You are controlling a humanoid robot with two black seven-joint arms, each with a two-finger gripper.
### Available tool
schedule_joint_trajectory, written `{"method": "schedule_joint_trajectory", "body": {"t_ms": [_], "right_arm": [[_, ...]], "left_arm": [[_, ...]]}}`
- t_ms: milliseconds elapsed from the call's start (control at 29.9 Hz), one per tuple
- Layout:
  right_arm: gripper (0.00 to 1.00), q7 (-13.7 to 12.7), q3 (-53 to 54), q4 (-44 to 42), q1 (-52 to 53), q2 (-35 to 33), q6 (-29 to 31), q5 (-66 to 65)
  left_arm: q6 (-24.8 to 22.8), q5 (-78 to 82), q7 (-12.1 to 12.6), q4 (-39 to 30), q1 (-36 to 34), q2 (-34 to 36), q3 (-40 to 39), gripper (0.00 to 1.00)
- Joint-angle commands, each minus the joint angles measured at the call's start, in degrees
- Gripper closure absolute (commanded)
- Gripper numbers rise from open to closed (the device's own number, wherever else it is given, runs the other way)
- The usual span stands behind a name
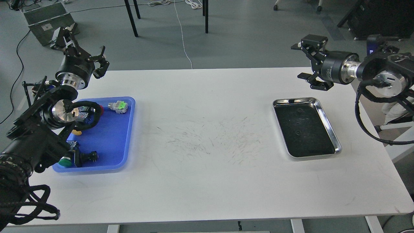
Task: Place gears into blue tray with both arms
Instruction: 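Raise the right gripper and move it over the silver tray, then lower the right gripper into the silver tray toward the small black part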
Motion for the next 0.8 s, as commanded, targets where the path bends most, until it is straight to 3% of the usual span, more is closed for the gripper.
{"method": "schedule_joint_trajectory", "body": {"t_ms": [0, 134, 401, 768], "right_arm": [[0.01, -0.72, -6.81, 2.0, 2.23, 0.54, 0.19, -18.99], [0.01, -0.72, -11.73, -0.27, 1.97, 2.9, -0.95, -30.1], [0.01, -0.63, -17.71, -6.87, -1.02, 9.32, -6.93, -30.99], [0.02, -0.54, -17.81, -17.07, -7.09, 17.23, -12.9, -30.99]], "left_arm": [[-0.07, 0.0, 0.01, -0.01, 0.25, -0.01, 0.0, 0.02], [-0.07, 0.0, 0.01, -0.01, 0.43, -0.01, 0.0, 0.02], [-0.07, -0.09, 0.01, -0.01, 0.34, 0.08, 0.0, 0.02], [-0.15, -0.09, 0.01, -0.01, 0.34, 0.26, 0.0, 0.02]]}}
